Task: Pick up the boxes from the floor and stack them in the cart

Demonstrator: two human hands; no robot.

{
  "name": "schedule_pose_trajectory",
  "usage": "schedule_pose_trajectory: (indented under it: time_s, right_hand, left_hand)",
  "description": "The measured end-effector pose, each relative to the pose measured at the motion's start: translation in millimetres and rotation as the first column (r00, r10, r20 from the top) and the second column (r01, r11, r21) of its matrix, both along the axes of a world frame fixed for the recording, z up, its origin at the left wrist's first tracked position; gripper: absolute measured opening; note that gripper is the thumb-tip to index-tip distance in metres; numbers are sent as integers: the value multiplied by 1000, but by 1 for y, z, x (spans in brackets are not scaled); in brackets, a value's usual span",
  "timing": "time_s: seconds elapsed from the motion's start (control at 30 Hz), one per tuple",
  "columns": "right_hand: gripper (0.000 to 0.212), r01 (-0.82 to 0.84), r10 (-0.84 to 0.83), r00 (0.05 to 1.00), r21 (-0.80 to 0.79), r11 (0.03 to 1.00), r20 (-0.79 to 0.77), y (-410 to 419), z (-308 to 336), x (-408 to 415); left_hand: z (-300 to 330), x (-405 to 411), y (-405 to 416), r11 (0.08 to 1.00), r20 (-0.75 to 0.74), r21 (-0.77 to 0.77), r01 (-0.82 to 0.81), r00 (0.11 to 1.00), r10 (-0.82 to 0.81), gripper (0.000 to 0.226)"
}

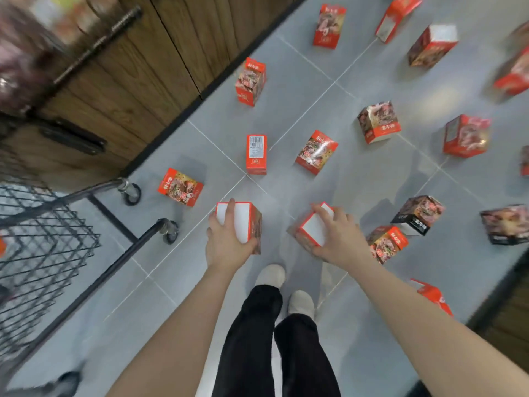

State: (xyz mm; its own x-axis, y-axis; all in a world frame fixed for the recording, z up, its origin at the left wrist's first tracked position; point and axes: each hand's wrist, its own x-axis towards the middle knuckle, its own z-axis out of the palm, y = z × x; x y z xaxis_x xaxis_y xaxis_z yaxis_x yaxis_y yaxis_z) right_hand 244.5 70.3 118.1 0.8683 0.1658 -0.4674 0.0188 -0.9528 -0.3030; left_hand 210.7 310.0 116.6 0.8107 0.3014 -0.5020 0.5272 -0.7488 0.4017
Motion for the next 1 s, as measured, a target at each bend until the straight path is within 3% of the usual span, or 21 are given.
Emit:
schedule_pose_trajectory:
  time_s: [0.13,0.43,0.83,1.0]
  right_hand:
    - [97,-44,45,999,57,997,-16,2,95,11]
    - [108,-208,182,974,207,956,137,43,234,1]
    - [102,-466,365,871,318,826,328,208,362,-38]
    - [102,-468,358,877,397,789,322,303,389,-69]
  left_hand:
    - [86,-6,5,999,101,-24,-31,994,33,101]
    - [234,-70,55,987,316,29,-160,938,143,94]
    - [340,-188,198,932,464,114,-345,848,257,102]
    - [376,-241,287,910,516,137,-391,812,272,94]
